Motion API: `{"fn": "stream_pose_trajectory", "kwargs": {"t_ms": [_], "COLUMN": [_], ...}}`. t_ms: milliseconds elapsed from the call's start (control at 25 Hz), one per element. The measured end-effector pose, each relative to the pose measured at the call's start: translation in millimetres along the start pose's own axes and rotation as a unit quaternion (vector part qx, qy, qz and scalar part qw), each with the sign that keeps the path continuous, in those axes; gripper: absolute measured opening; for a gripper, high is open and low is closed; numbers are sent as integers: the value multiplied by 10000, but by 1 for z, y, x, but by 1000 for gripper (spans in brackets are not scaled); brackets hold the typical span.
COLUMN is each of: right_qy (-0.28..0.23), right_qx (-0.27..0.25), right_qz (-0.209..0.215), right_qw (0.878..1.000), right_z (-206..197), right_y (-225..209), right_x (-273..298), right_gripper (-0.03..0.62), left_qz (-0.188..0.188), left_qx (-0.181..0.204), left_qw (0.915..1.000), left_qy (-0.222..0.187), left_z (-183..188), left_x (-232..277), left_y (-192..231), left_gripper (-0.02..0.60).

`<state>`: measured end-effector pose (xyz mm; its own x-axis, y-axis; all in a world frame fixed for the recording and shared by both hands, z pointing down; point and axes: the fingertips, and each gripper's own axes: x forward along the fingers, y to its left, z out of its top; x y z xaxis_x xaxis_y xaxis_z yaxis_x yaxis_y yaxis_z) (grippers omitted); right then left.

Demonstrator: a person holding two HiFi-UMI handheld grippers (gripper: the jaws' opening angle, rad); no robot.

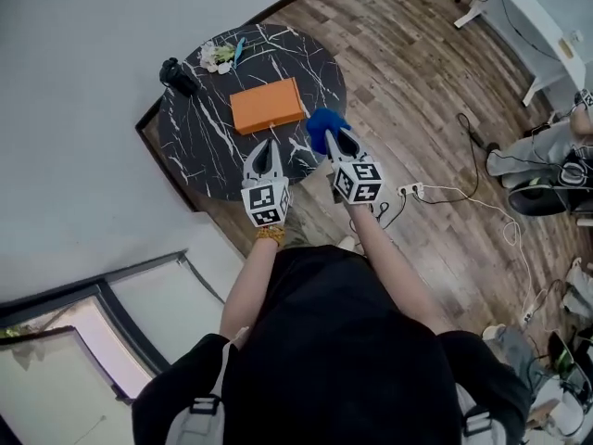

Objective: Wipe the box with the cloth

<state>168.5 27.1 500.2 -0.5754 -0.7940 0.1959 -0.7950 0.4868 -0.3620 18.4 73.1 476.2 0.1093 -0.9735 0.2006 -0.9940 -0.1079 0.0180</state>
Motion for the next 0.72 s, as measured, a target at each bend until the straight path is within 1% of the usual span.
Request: {"fn": "stream_pose_trajectory", "kwargs": {"t_ms": [120,160,240,320,360,440,600,680,720], "right_qy": [133,165,255,361,413,545,901,1086,1166], "right_qx": [576,679,708,721,725,646,207,-1,-95], "right_qz": [-103,-162,-352,-530,-580,-610,-577,-617,-643], "right_qw": [9982,9974,9965,9953,9948,9946,9940,9922,9910], "right_z": [-7,-9,-13,-15,-17,-21,-27,-33,-34], "right_y": [-2,-4,-14,-24,-28,-32,-38,-39,-39], "right_x": [31,42,63,84,95,119,166,184,193], "right_gripper": [58,58,58,58,58,58,60,60,60], "left_qz": [57,68,8,-181,-295,-470,-581,-646,-678], "left_qx": [-137,-218,-478,-747,-804,-750,-761,-695,-645], "left_qw": [9993,9986,9960,9914,9890,9856,9798,9759,9741], "left_qy": [355,480,753,1057,1204,1439,1758,1967,2057], "left_z": [-14,-20,-35,-53,-62,-77,-100,-113,-120], "left_x": [17,24,43,59,65,77,109,123,132], "left_y": [43,58,85,106,115,134,169,182,188], "left_gripper": [8,8,8,8,8,8,9,20,35]}}
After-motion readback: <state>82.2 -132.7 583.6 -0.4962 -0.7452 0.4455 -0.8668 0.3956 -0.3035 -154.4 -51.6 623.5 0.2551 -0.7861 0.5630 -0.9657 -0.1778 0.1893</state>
